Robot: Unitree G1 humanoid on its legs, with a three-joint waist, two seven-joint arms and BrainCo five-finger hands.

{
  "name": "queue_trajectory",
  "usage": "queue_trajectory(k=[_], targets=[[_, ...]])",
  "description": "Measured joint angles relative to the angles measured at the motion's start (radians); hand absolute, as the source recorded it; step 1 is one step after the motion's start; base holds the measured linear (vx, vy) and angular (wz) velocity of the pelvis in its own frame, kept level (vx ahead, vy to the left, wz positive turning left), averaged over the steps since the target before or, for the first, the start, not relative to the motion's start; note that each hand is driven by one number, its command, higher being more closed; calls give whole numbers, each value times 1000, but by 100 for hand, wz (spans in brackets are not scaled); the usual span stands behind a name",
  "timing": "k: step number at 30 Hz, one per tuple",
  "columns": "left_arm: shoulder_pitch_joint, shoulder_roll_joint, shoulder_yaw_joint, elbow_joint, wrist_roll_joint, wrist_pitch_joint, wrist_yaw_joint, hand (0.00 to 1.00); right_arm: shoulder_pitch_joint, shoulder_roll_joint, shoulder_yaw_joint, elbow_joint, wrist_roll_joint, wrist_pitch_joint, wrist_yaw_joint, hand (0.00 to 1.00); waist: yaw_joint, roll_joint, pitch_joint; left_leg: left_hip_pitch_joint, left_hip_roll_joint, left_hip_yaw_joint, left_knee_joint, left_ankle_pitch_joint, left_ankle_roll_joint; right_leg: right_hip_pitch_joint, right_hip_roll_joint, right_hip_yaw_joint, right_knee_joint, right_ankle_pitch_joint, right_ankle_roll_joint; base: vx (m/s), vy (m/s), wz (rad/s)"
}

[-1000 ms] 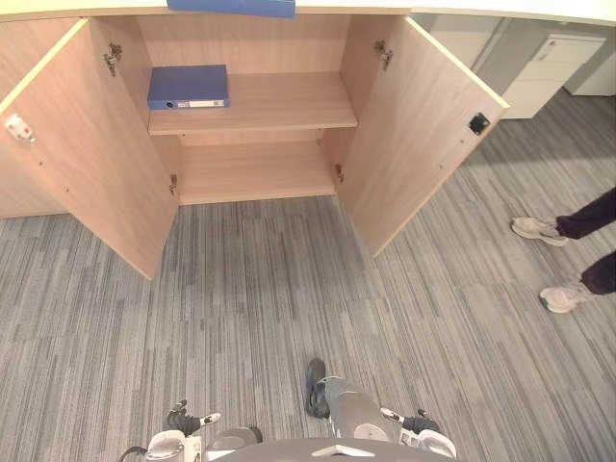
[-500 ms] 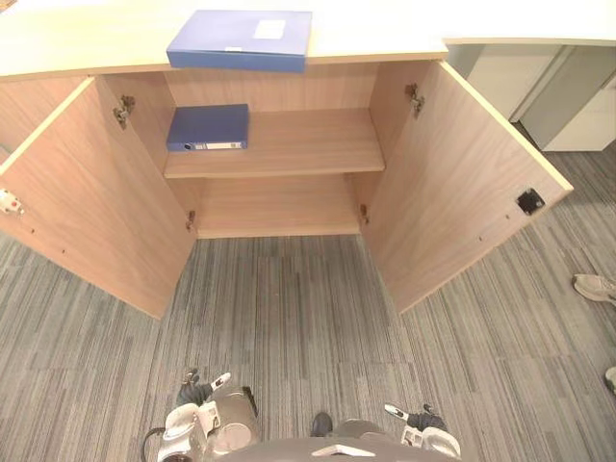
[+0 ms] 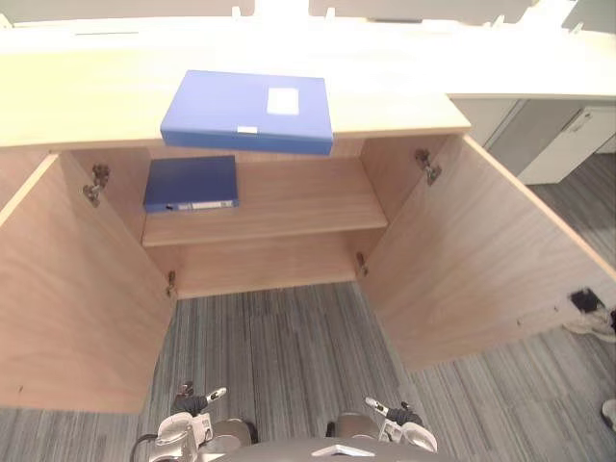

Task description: Walk over to the cabinet, pick up the folder, carry it to the office cabinet, place the folder inside the office cabinet, then close the office cabinet door

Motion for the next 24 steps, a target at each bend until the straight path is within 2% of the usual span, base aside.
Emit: queue_trajectory(k=[1, 3, 4, 5, 6, 7, 8, 9, 11, 12, 13, 15, 18, 19, 20, 21, 22, 24], targets=[[-4, -6, 3, 0, 0, 0, 0, 0, -3, -1, 0, -6, 1, -3, 1, 0, -6, 5, 0, 30, 8, -4, -31, 3, -5, -38, 22, -26, -112, -4, -3, 381, -67, 29], [-6, -15, 0, 1, 0, -1, 0, 0, -13, -7, 0, -8, 1, -10, 2, 0, -16, 14, 2, 66, 19, -16, -82, 9, -29, -71, 67, -27, -354, 59, -15, 402, -95, 41], [-6, -14, 1, 1, 0, -2, 0, 0, -13, -6, 0, -3, 1, -12, 2, 0, -20, 8, 2, 90, 9, -36, -105, 6, -53, -63, 82, -10, -533, 193, -30, 347, -103, 42], [-5, -15, 7, 2, 1, -2, -1, 0, -13, -2, -2, -1, 5, -13, 2, 0, -21, 7, 1, 105, 5, -50, -111, -3, -70, -60, 86, 8, -551, 303, -47, 467, -144, 39], [-10, -49, 29, 12, 1, -1, 0, 0, -27, -30, -2, 3, 3, -13, 6, 0, -17, 51, 4, 136, 40, -63, -115, -10, -91, -45, 105, -13, -516, 279, -56, 467, -164, 31], [-9, -76, 49, 9, 2, -3, 0, 0, -25, -44, -3, 3, 0, -13, 7, 0, -15, 80, -5, 132, 60, -64, -89, -4, -104, -30, 112, -33, -520, 236, -61, 548, -212, 27], [-10, -84, 55, 7, 2, -4, 0, 0, -26, -49, -4, 2, 1, -13, 7, 0, -15, 91, -3, 125, 70, -65, -61, -3, -105, -17, 116, -41, -520, 223, -68, 516, -237, 41], [-17, -88, 70, 3, 3, -4, -1, 0, -26, -55, -1, 5, 1, -12, 6, 0, -15, 103, 7, 84, 106, -67, 71, -5, -109, 36, 127, -63, -537, 199, -79, 498, -265, 39], [-18, -90, 84, -14, 3, -4, -2, 0, -17, -55, 15, 4, 2, -3, 5, 0, -14, 89, 15, -2, 159, -73, 306, -16, -144, 103, 137, -73, -578, 180, -84, 365, -189, 30], [-17, -104, 87, -41, 3, -5, -6, 0, -17, -56, 21, 7, 2, 6, 4, 0, -4, 89, 14, -72, 203, -54, 479, -45, -149, 157, 144, -86, -603, 167, -95, 281, -84, 8], [-18, -104, 87, -46, 2, -5, -7, 0, -17, -57, 21, 8, 3, 8, 4, 0, -3, 87, 15, -93, 212, -47, 507, -54, -142, 177, 146, -87, -611, 162, -97, 259, -53, -5], [-21, -107, 81, -56, 2, -6, -14, 0, -17, -55, 22, 7, 4, 9, 4, 0, 3, 86, 14, -134, 228, -22, 489, -73, -136, 216, 147, -83, -634, 159, -99, 208, 0, -17], [-28, -106, 72, -68, 3, -5, -21, 0, -17, -53, 18, 5, 6, 9, 4, 0, 14, 81, 15, -167, 215, -9, 301, -69, -130, 244, 133, -59, -645, 158, -88, 196, 92, -29], [-32, -104, 65, -65, 3, -4, -21, 0, -12, -52, 17, 5, 9, 9, 4, 0, 13, 78, 13, -166, 196, -16, 195, -23, -133, 252, 118, -52, -644, 150, -65, 170, 211, -9], [-31, -112, 56, -59, 3, -4, -21, 0, -3, -58, 16, 2, 9, 8, 3, 0, 12, 91, 4, -170, 183, -35, 101, 92, -119, 255, 121, -47, -642, 143, -41, 127, 197, -7], [-35, -111, 54, -55, 3, -5, -22, 0, -4, -52, 17, 5, 10, 10, 2, 0, 13, 85, -1, -160, 169, -32, 98, 86, -115, 261, 112, -37, -642, 137, -29, 115, 173, 4], [-31, -94, 43, -46, 3, -5, -21, 0, 8, -41, 16, 5, 9, 11, 3, 0, 11, 55, -20, -143, 140, -31, 62, 99, -106, 262, 95, -24, -654, 145, -12, 84, 155, 5], [-26, -69, 36, -43, 3, -4, -21, 0, 19, -17, 10, 10, 8, 12, 3, 0, 14, 28, -33, -117, 113, -13, 20, 104, -99, 281, 69, -14, -690, 155, 5, 75, 149, -9]])
